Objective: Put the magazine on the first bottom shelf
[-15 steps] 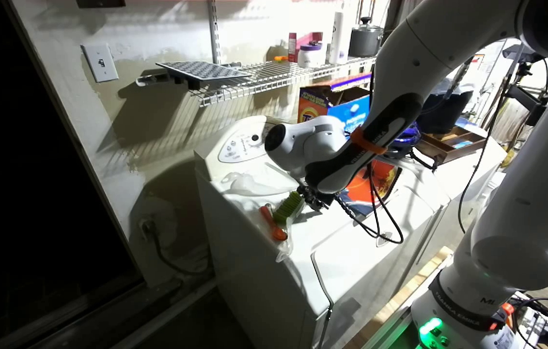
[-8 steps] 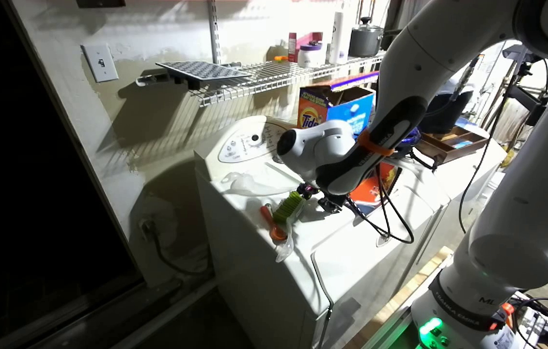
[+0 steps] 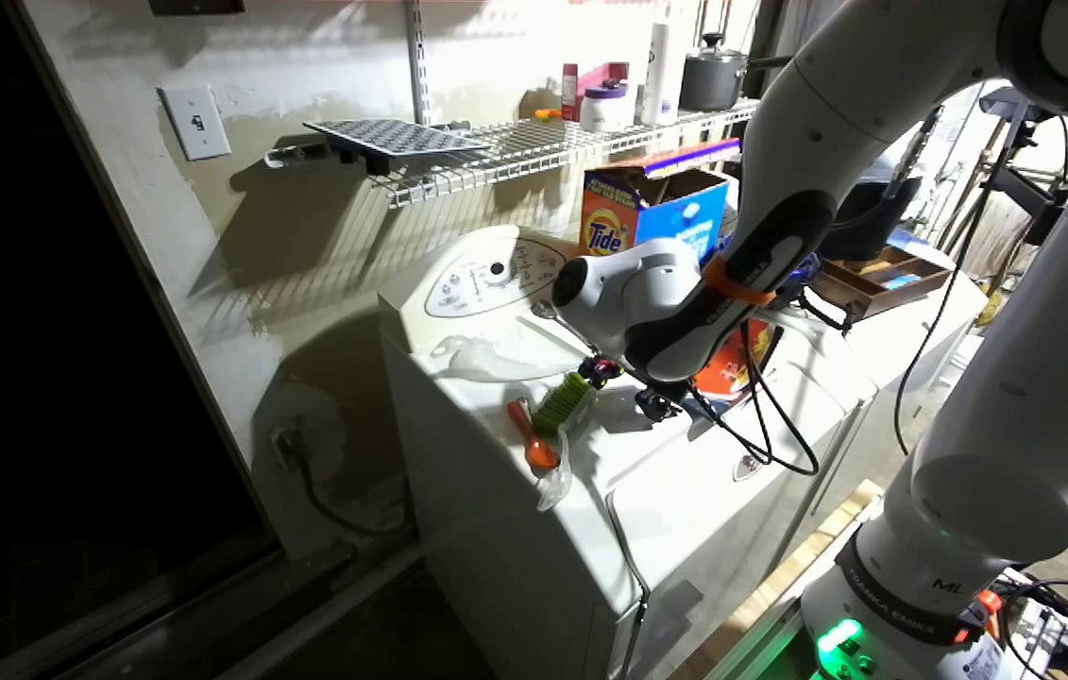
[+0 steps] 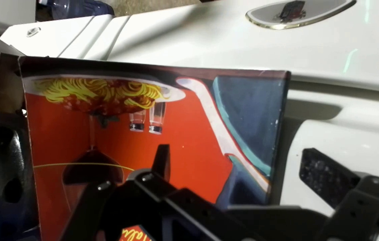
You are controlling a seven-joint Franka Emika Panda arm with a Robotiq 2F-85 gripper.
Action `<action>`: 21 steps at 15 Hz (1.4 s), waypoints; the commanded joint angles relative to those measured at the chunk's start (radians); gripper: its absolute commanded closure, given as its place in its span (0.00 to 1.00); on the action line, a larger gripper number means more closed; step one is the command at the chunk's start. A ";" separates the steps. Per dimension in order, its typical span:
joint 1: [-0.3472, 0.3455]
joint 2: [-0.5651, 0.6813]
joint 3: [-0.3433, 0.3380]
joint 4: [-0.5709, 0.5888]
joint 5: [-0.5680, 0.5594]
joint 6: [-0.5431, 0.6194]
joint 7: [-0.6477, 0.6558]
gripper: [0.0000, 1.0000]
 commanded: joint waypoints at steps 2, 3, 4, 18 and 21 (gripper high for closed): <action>-0.020 0.015 -0.017 -0.017 -0.020 -0.001 -0.044 0.00; -0.024 0.018 -0.019 -0.018 -0.018 -0.005 -0.055 0.00; -0.027 0.019 -0.022 -0.020 -0.017 -0.008 -0.064 0.00; -0.042 0.053 -0.045 -0.026 -0.018 -0.045 -0.208 0.00; -0.040 0.061 -0.045 -0.016 -0.030 -0.050 -0.207 0.00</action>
